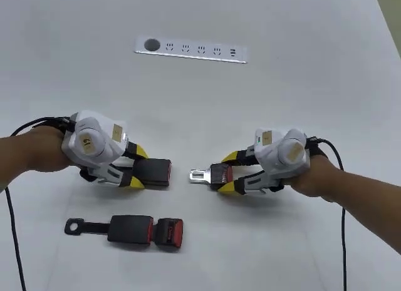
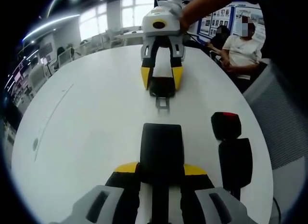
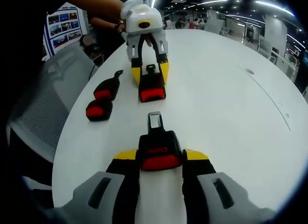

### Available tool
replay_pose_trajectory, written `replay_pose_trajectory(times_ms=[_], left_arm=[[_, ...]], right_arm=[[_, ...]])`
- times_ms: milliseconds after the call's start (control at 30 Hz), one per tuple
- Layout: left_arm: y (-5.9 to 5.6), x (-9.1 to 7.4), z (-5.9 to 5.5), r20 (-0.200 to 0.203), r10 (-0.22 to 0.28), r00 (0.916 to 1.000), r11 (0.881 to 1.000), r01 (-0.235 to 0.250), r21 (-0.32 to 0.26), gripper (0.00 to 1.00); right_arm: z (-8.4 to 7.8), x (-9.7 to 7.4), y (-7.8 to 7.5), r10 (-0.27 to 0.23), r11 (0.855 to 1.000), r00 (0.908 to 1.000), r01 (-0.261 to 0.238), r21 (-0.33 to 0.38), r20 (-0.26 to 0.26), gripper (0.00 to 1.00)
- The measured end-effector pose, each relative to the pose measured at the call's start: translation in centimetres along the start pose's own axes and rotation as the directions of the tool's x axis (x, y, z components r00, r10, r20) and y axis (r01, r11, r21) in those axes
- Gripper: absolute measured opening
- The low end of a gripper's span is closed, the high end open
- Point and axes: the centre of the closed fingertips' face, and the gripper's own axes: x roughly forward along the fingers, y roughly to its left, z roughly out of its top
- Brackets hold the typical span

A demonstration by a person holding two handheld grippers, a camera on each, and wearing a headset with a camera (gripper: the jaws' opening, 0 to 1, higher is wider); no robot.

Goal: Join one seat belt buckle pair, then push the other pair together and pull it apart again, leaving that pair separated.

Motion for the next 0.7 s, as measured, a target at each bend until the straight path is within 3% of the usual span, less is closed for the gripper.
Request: replay_pose_trajectory(times_ms=[700], left_arm=[[0.1, 0.1, -0.1, -0.024, 0.005, 0.9997, 1.000, -0.006, -0.004, 0.32]], right_arm=[[3.5, 2.9, 0.7, 0.009, 1.000, 0.9993, -0.009, -0.007, 0.037, 0.32]])
